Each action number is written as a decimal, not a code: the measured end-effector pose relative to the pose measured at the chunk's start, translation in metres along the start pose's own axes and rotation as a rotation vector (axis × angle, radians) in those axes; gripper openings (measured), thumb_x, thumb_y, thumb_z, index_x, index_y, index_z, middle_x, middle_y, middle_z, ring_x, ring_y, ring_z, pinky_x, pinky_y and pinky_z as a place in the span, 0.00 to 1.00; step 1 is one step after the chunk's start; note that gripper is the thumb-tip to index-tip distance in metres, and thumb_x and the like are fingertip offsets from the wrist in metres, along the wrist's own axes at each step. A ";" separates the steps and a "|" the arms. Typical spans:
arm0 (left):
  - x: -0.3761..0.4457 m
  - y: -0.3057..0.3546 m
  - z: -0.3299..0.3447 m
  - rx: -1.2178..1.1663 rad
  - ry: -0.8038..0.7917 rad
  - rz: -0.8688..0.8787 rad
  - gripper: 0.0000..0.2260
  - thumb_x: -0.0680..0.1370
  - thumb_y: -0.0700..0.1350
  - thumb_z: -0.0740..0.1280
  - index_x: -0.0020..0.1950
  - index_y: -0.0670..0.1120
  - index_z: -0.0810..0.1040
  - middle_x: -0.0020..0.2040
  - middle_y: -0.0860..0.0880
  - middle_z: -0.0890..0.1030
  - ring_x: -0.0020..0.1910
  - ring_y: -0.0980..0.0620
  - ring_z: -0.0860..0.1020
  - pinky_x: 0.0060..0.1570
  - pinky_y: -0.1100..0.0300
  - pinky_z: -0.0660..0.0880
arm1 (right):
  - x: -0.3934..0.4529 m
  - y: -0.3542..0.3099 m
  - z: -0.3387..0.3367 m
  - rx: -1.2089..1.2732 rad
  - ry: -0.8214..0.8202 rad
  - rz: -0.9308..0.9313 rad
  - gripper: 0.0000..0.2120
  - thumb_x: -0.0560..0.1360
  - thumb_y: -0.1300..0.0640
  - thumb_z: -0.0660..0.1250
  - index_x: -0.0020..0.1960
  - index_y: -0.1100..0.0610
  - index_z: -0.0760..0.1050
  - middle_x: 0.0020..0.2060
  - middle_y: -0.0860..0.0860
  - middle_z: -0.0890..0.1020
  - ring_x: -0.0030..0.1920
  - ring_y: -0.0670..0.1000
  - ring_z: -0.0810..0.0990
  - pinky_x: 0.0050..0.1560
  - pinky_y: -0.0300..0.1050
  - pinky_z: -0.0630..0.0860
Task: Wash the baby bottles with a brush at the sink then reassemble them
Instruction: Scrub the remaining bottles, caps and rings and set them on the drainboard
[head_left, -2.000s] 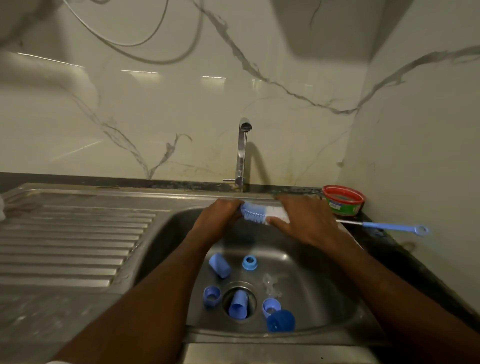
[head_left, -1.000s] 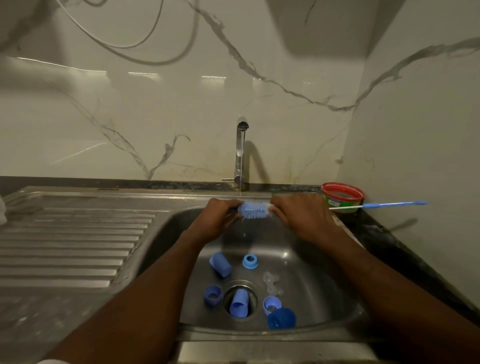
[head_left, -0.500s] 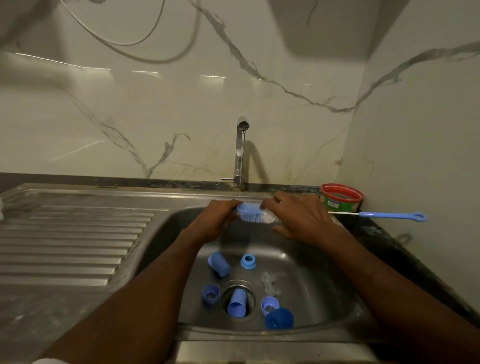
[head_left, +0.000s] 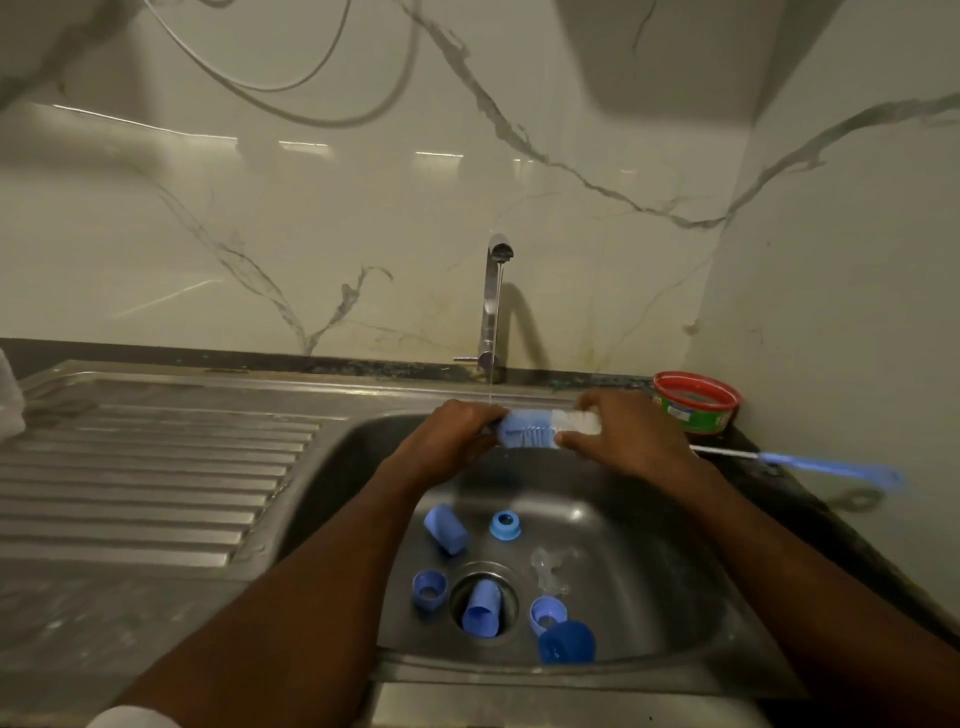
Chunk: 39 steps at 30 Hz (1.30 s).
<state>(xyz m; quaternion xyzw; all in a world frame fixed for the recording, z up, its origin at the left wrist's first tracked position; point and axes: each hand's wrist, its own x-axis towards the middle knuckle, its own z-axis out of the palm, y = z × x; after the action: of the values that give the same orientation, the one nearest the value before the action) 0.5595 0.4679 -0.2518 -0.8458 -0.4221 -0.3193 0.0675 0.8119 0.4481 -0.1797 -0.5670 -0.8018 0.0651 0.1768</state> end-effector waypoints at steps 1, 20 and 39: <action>-0.002 -0.003 0.002 -0.022 -0.027 -0.023 0.15 0.80 0.45 0.70 0.66 0.46 0.77 0.62 0.46 0.82 0.60 0.53 0.79 0.62 0.55 0.76 | 0.000 0.004 0.003 -0.185 0.109 -0.146 0.32 0.74 0.36 0.72 0.72 0.49 0.69 0.62 0.50 0.81 0.54 0.51 0.81 0.53 0.48 0.79; -0.005 -0.014 -0.008 0.079 -0.064 -0.191 0.08 0.77 0.49 0.75 0.55 0.50 0.84 0.48 0.52 0.85 0.42 0.61 0.77 0.49 0.60 0.77 | 0.007 0.019 -0.005 0.385 -0.275 0.335 0.15 0.84 0.48 0.62 0.58 0.60 0.78 0.36 0.54 0.87 0.25 0.47 0.76 0.28 0.41 0.72; 0.002 0.007 0.012 0.185 -0.058 -0.516 0.18 0.76 0.47 0.74 0.66 0.50 0.77 0.61 0.48 0.79 0.61 0.49 0.76 0.59 0.55 0.74 | -0.003 0.013 0.028 -0.345 -0.071 0.041 0.16 0.82 0.41 0.59 0.60 0.48 0.81 0.52 0.51 0.83 0.51 0.50 0.80 0.50 0.46 0.72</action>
<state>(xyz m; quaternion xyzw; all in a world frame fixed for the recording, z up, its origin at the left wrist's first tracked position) 0.5715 0.4688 -0.2589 -0.7094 -0.6526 -0.2617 0.0490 0.8142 0.4529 -0.2100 -0.6025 -0.7952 -0.0497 0.0470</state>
